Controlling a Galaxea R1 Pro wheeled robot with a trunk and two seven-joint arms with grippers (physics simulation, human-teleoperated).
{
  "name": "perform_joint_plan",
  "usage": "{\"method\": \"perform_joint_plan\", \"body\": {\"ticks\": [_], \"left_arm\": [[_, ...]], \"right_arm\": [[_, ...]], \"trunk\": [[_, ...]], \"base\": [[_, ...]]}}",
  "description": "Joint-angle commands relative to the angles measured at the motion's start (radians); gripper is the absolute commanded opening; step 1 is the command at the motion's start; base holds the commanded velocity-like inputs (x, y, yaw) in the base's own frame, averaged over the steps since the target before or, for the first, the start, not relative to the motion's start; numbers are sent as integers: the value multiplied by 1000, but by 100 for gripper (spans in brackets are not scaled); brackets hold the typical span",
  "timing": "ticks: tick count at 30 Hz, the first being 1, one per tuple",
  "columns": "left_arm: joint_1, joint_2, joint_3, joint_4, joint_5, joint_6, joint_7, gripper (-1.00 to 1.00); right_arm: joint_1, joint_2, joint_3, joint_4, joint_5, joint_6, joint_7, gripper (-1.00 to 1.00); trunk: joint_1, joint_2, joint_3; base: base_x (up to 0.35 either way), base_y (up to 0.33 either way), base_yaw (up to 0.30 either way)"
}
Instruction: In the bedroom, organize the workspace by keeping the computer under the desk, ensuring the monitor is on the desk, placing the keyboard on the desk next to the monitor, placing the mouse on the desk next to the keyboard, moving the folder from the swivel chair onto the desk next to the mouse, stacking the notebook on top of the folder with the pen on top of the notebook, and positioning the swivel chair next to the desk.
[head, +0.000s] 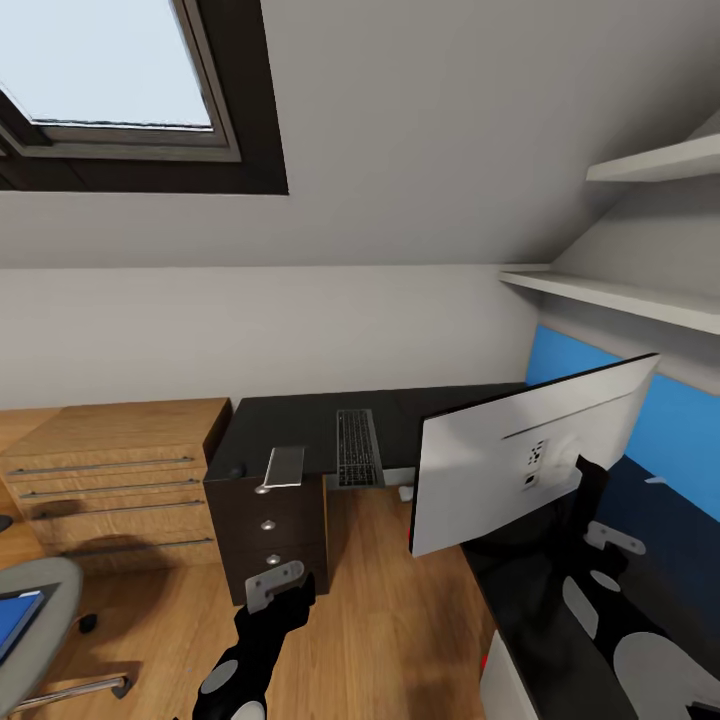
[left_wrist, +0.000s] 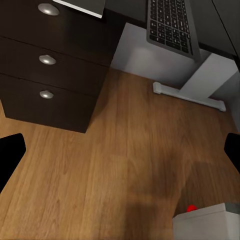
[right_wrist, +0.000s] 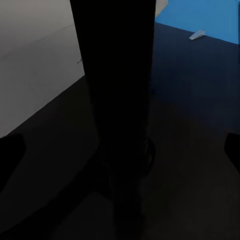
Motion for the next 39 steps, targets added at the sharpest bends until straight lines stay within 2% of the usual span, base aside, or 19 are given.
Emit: {"method": "perform_joint_plan", "body": {"ticks": [1,11,32,39], "left_arm": [[-1,1,-2,-2,2,5,7,100],[-1,1,-2,-2,2,5,7,100],[-1,1,-1,-2,2,5,7,100],[-1,1,0,-2,2,5,7,100]], "right_arm": [[-1,-1,2,-1,-10,-9,1,100],[-1,-2,3,-1,-9,-62,-2,100],[-1,-5,1,-2,-9,-66,-4,100],[-1,-30,2,-1,-9,-93,-4,100]], "trunk": [[4,-8,-5],[42,-78,-36],[123,-225,-102],[150,-274,-124]], "base": [[0,0,0],[0,0,0],[0,0,0],[0,0,0]]}}
